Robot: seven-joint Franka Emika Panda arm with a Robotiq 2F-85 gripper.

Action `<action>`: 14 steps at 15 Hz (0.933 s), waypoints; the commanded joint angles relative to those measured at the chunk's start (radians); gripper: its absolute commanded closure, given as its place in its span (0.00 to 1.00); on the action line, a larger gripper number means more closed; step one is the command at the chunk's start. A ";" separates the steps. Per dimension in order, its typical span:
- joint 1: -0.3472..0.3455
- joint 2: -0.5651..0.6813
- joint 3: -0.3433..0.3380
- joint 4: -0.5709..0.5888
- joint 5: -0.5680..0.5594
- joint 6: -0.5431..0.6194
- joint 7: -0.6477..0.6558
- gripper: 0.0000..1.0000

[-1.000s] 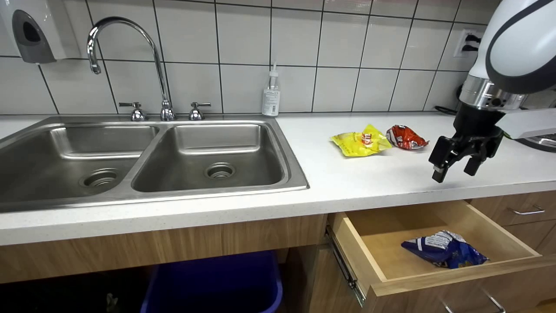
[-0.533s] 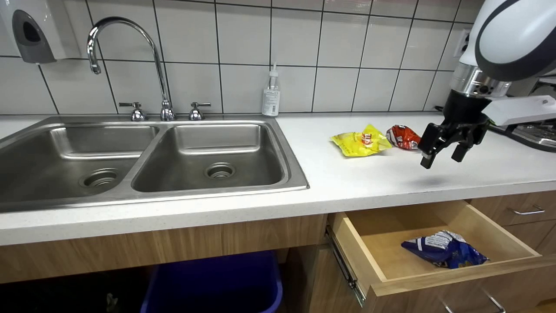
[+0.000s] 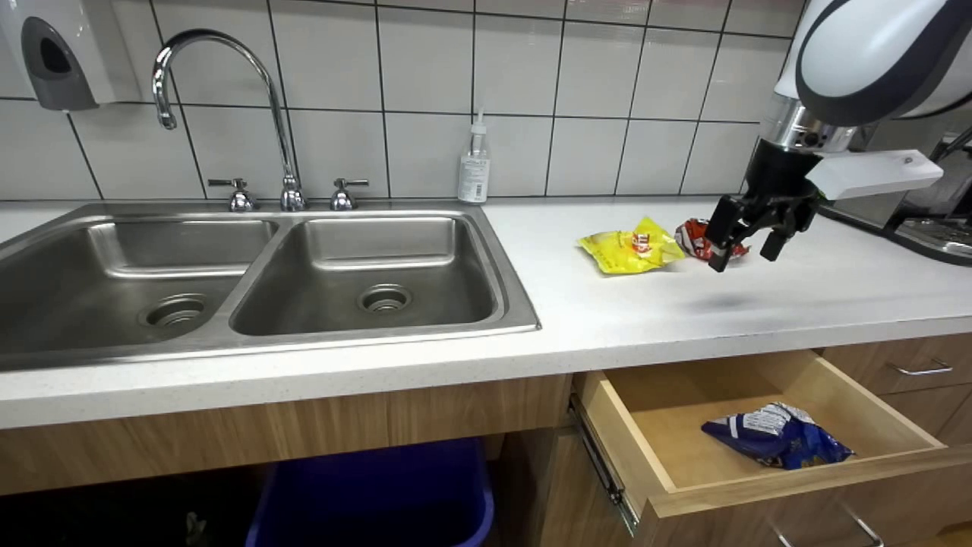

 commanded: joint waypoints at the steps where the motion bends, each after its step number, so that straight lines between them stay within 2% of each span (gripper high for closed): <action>1: 0.006 0.062 0.006 0.084 -0.015 -0.007 0.032 0.00; 14: 0.005 0.214 0.020 0.305 0.000 -0.065 -0.026 0.00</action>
